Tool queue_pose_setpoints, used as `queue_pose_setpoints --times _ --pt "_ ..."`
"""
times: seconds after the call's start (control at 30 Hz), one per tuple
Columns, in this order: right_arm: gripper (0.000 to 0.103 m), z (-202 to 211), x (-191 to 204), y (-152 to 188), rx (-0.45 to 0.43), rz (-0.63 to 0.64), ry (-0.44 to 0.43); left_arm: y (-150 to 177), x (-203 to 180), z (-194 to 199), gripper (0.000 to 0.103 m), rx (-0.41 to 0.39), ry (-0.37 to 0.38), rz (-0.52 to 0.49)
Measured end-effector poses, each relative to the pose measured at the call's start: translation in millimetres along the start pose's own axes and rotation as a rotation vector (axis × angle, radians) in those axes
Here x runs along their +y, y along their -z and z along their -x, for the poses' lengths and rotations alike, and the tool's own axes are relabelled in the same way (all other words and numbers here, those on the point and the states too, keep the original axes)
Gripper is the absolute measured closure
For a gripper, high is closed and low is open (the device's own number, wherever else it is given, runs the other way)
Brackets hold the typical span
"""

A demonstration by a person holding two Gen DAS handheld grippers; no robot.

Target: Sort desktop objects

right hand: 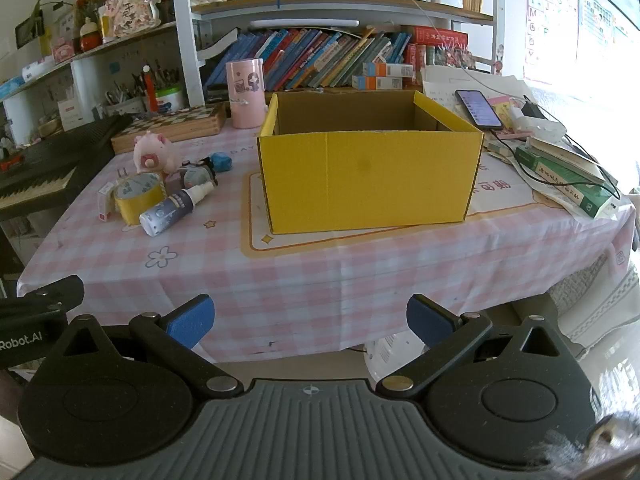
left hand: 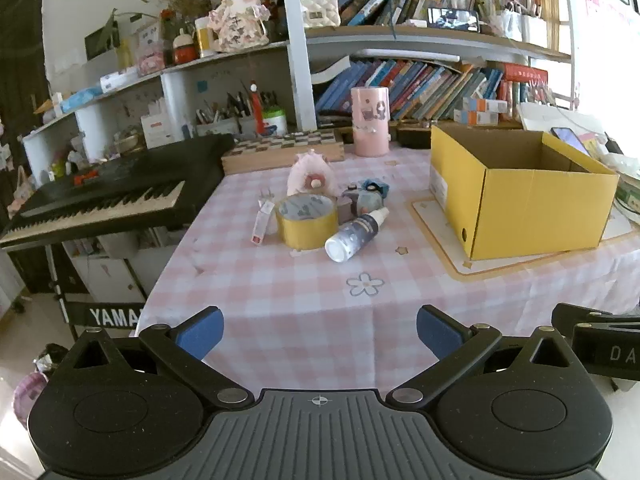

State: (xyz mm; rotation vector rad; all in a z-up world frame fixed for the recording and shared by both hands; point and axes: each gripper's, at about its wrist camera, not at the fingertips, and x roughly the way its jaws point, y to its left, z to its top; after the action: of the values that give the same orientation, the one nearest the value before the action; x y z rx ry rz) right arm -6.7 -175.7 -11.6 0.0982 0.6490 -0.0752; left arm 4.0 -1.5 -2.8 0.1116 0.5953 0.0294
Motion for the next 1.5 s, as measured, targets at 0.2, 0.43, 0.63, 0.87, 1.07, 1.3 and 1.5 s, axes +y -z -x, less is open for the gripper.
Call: queue_pose_setpoints --times 0.2,0.43,0.63,0.87,1.07,1.3,1.5 --pt "0.0 -0.9 -1.5 0.0 0.001 0.003 -0.002 0.0 -2.0 -0.9 0.0 0.003 0.004 -0.007" --pt "0.0 -1.4 -0.7 -0.8 0.0 0.005 -0.003 1.8 -2.6 -1.3 0.0 0.004 0.007 -0.008" --pt "0.0 -2.3 -2.3 0.7 -0.003 0.017 -0.006 1.6 -2.4 -1.3 0.0 0.004 0.007 -0.007" --pt "0.0 -3.8 -1.1 0.3 -0.001 0.016 -0.003 2.0 -3.0 -4.5 0.0 0.012 0.01 -0.014" --pt "0.0 -6.7 -0.4 -1.3 0.005 0.011 -0.001 0.5 -3.7 -6.1 0.0 0.012 0.016 -0.026" --pt "0.0 -7.3 -0.5 -1.4 0.006 0.009 -0.005 -0.6 -3.3 -7.6 0.0 0.013 0.019 -0.033" --pt "0.0 -9.6 0.6 -2.2 0.012 0.01 -0.012 -1.2 -3.1 -8.0 0.0 0.014 0.02 -0.032"
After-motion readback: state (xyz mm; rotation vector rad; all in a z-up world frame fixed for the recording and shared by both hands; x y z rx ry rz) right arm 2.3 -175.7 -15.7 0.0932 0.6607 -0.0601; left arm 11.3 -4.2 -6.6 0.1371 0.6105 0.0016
